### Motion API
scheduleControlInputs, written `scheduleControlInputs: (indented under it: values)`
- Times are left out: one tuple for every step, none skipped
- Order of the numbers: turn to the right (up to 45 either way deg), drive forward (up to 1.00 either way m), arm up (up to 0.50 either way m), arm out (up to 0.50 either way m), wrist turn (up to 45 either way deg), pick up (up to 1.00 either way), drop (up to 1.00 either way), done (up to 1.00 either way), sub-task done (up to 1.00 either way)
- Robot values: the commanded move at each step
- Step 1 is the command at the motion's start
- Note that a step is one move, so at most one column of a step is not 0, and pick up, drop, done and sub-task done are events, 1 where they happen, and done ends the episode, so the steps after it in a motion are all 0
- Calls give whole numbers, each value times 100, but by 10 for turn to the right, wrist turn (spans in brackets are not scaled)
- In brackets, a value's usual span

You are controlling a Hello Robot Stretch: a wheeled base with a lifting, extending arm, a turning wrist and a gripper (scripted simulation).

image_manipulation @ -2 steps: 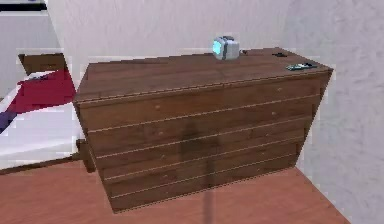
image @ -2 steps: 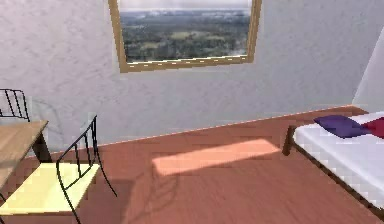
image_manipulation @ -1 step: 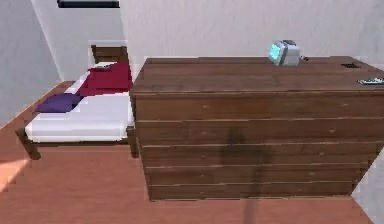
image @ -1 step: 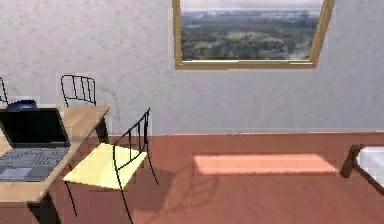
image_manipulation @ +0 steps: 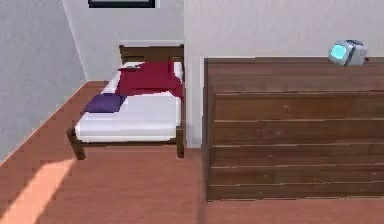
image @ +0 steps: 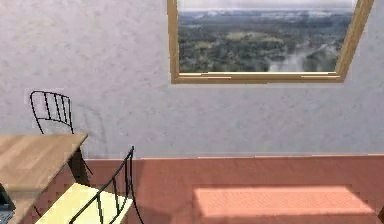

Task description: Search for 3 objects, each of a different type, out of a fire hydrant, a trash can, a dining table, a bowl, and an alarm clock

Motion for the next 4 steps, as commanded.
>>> scheduleControlInputs:
  values:
    - [-450,0,0,0,0,0,0,0,0]
    - [-210,0,0,0,0,0,0,0,0]
    - [0,0,0,0,0,0,0,0,100]
    - [-450,0,0,0,0,0,0,0,0]
